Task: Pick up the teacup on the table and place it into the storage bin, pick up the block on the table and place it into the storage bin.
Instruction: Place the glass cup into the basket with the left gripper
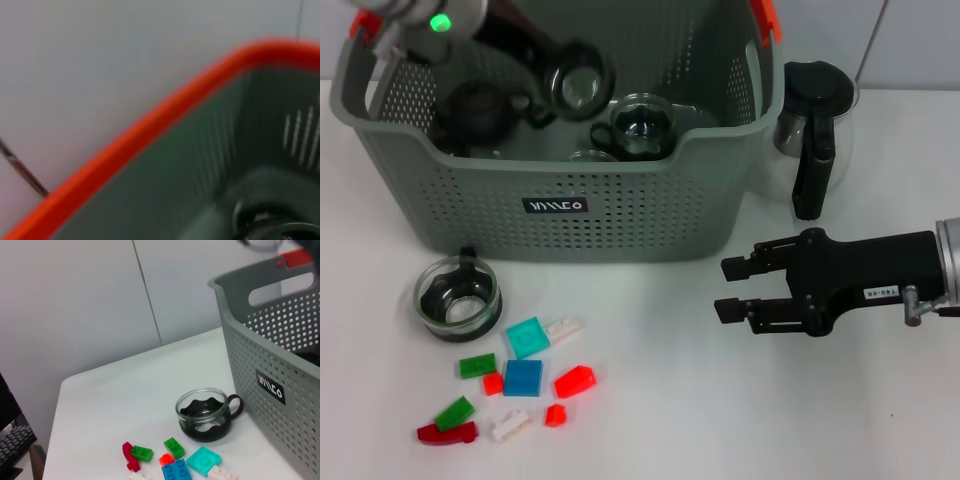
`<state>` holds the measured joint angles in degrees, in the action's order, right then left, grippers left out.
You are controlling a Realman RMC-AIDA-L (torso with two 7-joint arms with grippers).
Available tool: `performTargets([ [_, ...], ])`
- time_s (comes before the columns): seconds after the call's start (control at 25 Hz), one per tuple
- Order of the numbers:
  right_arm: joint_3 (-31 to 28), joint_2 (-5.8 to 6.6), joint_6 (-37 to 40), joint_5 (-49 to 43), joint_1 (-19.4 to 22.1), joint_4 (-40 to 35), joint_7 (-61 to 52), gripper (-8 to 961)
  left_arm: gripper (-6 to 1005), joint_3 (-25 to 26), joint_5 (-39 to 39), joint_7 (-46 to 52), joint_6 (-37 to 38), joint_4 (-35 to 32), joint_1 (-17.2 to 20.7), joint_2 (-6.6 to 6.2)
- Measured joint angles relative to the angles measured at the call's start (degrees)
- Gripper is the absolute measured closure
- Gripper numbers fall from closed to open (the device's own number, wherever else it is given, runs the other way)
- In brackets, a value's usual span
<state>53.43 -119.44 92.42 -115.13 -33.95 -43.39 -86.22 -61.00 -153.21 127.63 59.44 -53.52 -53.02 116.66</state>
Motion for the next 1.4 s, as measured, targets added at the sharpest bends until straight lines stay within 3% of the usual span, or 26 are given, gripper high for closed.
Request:
performTargets([
  [0.12, 0.0, 0.0, -0.03, 0.0, -0.04, 0.01, 0.0, 387, 959, -2.04, -5.12, -0.94, -3.62, 2.52, -0.33, 1.9],
  [0.2, 0.0, -0.01, -0.05, 0.0, -0.05, 0.04, 0.0, 387, 959, -2.15, -6.08, -2.33, -3.79, 4.12, -0.87, 2.44],
  [0.8, 0.0, -0.01, 0.07, 0.01, -0.06, 0.16, 0.08, 387, 953, -3.15, -7.15, -4.51, -5.5, 6.3, -1.33, 3.67],
  [1.16, 0.0, -0.01, 0.14, 0.01, -0.06, 0.16, 0.01, 387, 950, -3.67, -7.27, -4.65, -5.57, 7.57, -1.82, 3.6],
  [1.4, 0.0, -0.01, 0.06, 0.0, -0.05, 0.15, 0.01, 387, 728, -3.59, -6.56, -4.37, -4.08, 5.0, -1.34, 3.82],
])
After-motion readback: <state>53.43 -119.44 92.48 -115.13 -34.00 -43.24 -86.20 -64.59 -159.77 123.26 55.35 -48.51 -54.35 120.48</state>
